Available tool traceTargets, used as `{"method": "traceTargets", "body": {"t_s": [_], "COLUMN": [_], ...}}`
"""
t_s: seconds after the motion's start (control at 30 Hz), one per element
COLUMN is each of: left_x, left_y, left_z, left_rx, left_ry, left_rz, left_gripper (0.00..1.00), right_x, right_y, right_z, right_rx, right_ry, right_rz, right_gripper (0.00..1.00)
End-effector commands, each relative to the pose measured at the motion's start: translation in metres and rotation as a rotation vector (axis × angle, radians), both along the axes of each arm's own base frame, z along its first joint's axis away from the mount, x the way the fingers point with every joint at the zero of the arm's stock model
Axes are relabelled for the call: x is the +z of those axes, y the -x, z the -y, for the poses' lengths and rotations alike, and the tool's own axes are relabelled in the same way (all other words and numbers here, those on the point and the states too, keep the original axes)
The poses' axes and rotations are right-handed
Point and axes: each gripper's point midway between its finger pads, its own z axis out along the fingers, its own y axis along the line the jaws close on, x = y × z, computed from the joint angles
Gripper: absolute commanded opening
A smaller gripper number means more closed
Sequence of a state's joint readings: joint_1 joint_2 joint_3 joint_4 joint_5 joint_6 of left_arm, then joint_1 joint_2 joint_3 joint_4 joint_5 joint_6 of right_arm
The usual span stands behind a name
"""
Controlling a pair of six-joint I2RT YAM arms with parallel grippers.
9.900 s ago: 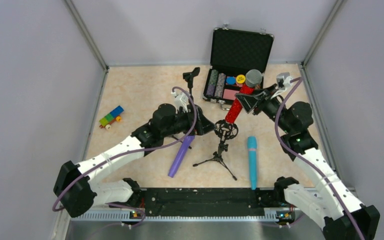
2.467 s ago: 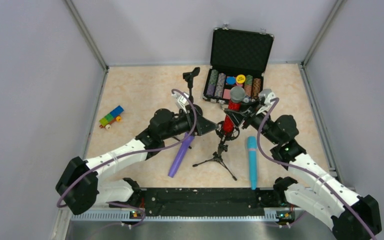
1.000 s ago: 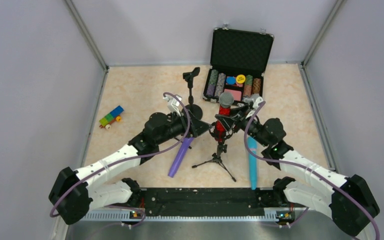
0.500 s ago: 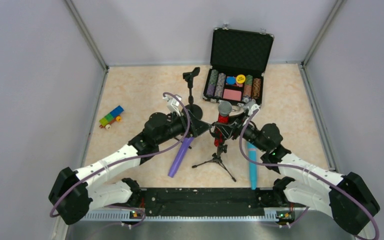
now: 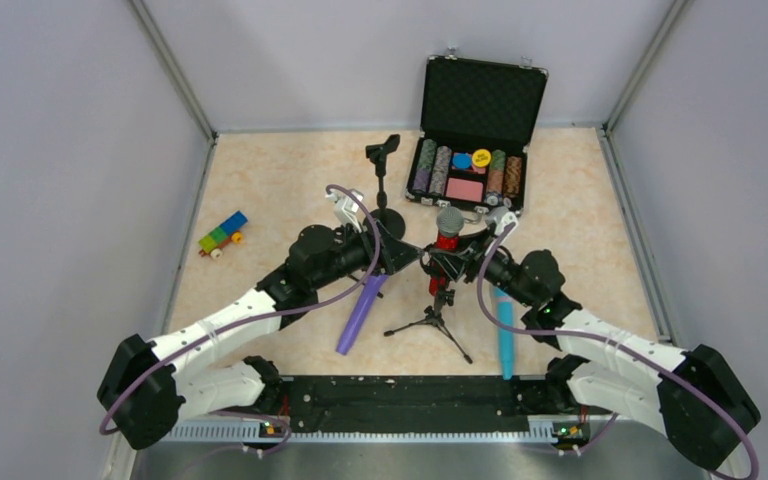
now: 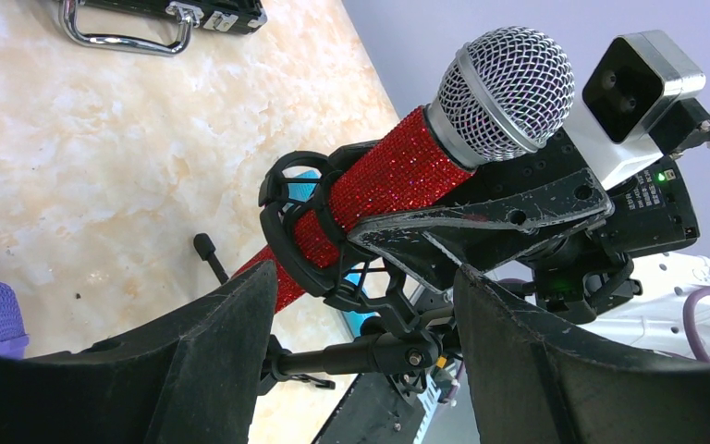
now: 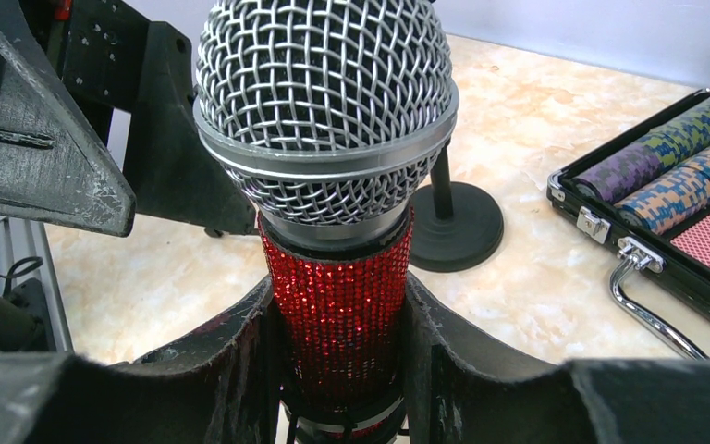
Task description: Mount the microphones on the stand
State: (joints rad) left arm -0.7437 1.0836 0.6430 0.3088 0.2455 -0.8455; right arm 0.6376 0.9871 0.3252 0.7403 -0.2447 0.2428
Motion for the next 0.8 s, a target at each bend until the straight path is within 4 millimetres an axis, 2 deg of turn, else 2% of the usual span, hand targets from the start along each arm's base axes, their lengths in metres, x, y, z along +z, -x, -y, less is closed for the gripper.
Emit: {"method": "traceTargets", "body": {"t_s": [0.0, 0.2, 0.3, 0.43, 0.77], "left_x": [0.009, 0.008, 0.009, 0.008, 0.008], "left_y": [-0.001, 0.0, 0.0, 0.001, 0.004], "left_z": [-0.001, -0.002, -0.002, -0.003, -0.004], "left_rx": [0.002, 0.004, 0.003, 0.003, -0.002], "left_ry": [0.019, 0.017, 0.016, 0.014, 0.018], "left_rz": [0.034, 0.036, 0.038, 0.036, 0.036], "left_gripper": [0.74, 0.74, 0.74, 0.74, 0.75], "right_x": [0.005, 0.032, 0.042, 0.054, 0.067], "right_y": [0.006, 0.01, 0.012, 0.014, 0.015], "right_z": [-0.005, -0.007, -0.006, -0.004, 0.003], "right_rx": [0.029, 0.049, 0.043, 0.042, 0.008], "right_ry": [0.004, -0.063, -0.095, -0.112, -0.131], "right_rz": [-0.011, -0.013, -0.028, -0.038, -0.066], "right_gripper": [0.28, 0.71, 0.85, 0.93, 0.96]}}
